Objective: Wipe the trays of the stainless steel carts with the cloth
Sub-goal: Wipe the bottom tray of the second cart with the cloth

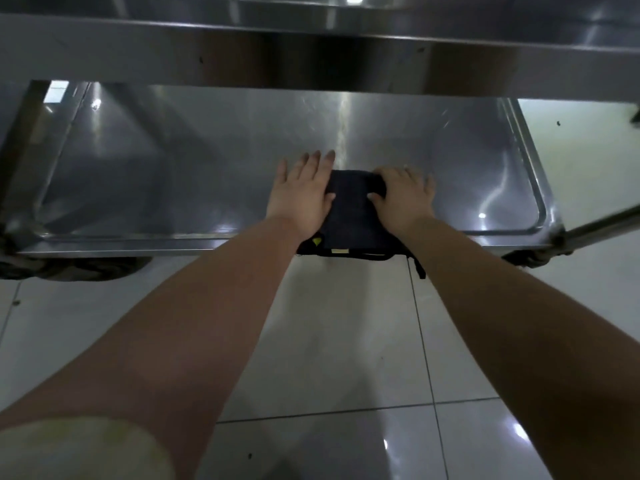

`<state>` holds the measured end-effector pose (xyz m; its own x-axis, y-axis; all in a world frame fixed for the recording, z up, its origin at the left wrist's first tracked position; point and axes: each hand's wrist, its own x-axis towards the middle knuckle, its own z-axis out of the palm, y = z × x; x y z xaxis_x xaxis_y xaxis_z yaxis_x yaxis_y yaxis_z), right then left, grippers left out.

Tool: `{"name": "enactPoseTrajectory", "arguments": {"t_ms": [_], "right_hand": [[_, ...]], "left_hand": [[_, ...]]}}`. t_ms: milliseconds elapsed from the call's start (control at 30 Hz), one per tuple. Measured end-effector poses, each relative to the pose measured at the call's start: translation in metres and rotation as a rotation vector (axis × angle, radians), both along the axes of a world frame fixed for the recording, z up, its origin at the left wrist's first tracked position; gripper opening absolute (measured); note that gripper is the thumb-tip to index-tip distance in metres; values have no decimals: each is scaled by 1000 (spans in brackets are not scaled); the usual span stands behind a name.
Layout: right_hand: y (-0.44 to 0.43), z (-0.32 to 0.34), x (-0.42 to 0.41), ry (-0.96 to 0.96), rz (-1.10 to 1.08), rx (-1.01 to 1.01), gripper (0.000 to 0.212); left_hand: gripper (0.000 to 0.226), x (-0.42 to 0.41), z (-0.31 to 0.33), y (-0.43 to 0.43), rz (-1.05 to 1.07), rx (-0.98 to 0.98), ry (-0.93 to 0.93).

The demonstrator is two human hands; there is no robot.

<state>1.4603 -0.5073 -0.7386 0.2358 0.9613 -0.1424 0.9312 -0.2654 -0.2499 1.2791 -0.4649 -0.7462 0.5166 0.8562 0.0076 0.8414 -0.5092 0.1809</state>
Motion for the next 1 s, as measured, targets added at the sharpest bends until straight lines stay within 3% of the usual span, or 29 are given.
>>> {"name": "enactPoseTrajectory", "arguments": {"t_ms": [133, 300, 400, 500, 600, 767, 1000], "right_hand": [[-3, 20, -16, -24, -13, 87, 38], [-33, 52, -31, -238, 200, 63, 22], [-59, 72, -47, -168, 285, 137, 22], [-76, 97, -69, -127, 379, 65, 26], [-79, 127, -95, -90, 424, -24, 34], [-90, 192, -136, 107, 481, -87, 29], [-128, 336, -193, 108, 616, -23, 37]], "left_hand": [[55, 12, 7, 0, -30, -59, 23], [24, -26, 28, -20, -106, 102, 10], [15, -53, 45, -44, -162, 186, -100], [10, -81, 71, -68, -209, 233, -159], [15, -109, 111, -87, -221, 197, -125], [52, -154, 196, -113, -92, -46, -26], [29, -215, 347, -163, -36, 12, -13]]}}
